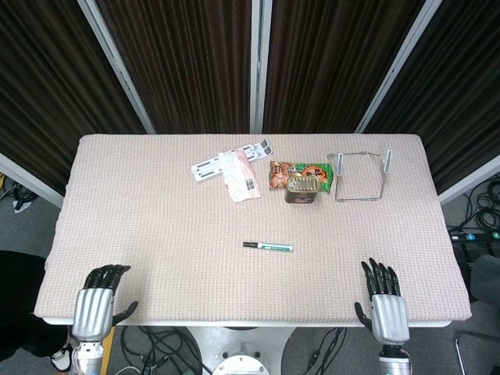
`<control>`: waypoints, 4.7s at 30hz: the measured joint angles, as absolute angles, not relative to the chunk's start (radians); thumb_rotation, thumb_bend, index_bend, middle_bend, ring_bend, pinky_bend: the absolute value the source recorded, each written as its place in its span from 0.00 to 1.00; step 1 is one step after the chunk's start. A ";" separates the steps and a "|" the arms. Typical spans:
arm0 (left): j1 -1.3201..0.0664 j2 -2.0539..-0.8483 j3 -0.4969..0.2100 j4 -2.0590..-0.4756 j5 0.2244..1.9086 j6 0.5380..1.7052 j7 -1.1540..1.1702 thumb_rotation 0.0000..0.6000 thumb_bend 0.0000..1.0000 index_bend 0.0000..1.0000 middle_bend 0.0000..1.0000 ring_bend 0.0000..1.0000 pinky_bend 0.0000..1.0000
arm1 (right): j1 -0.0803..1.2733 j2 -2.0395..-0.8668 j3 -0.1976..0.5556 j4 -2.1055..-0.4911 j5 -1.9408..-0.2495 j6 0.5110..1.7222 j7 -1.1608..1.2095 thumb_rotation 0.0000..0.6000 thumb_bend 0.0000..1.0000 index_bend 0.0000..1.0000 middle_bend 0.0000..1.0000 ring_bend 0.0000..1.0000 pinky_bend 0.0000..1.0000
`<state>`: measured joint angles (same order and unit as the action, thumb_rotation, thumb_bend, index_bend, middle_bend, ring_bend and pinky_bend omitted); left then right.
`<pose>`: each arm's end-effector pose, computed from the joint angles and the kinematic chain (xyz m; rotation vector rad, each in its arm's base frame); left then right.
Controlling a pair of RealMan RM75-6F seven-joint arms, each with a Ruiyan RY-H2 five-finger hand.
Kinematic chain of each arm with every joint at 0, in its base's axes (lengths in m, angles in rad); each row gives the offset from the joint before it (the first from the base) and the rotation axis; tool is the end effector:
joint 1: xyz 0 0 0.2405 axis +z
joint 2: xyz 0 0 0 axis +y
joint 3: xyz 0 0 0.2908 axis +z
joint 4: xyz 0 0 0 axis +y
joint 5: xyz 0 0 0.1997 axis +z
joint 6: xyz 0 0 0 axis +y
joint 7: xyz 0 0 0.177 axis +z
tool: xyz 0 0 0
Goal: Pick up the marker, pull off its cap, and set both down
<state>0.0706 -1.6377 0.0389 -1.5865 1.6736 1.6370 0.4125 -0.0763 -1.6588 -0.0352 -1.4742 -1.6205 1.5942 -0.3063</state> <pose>-0.2674 0.1498 0.0285 -1.3330 -0.9274 -1.0006 -0.2941 -0.1478 0.0132 1.3370 -0.9965 0.9535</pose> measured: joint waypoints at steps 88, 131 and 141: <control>0.022 -1.618 0.041 -1.608 1.571 1.537 0.367 1.00 0.02 0.28 0.28 0.22 0.27 | 0.648 -2.040 0.250 -1.368 -0.852 1.241 -1.030 1.00 0.30 0.48 0.47 0.64 0.81; -0.116 -1.606 -0.137 -1.768 1.470 1.447 0.582 1.00 0.01 0.30 0.30 0.22 0.32 | 0.662 -1.986 0.326 -1.518 -0.953 1.453 -1.056 1.00 0.34 0.68 0.63 0.65 0.81; -0.265 -1.715 -0.265 -1.803 1.380 1.396 0.786 1.00 0.07 0.35 0.37 0.29 0.38 | 0.689 -2.030 0.317 -1.519 -0.965 1.477 -1.095 1.00 0.34 0.68 0.63 0.65 0.81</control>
<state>-0.2648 -1.7150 -0.2647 -1.8029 1.3804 1.3960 0.7859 0.6888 -2.0296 0.3169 -1.5193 -0.9655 1.4772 -1.0951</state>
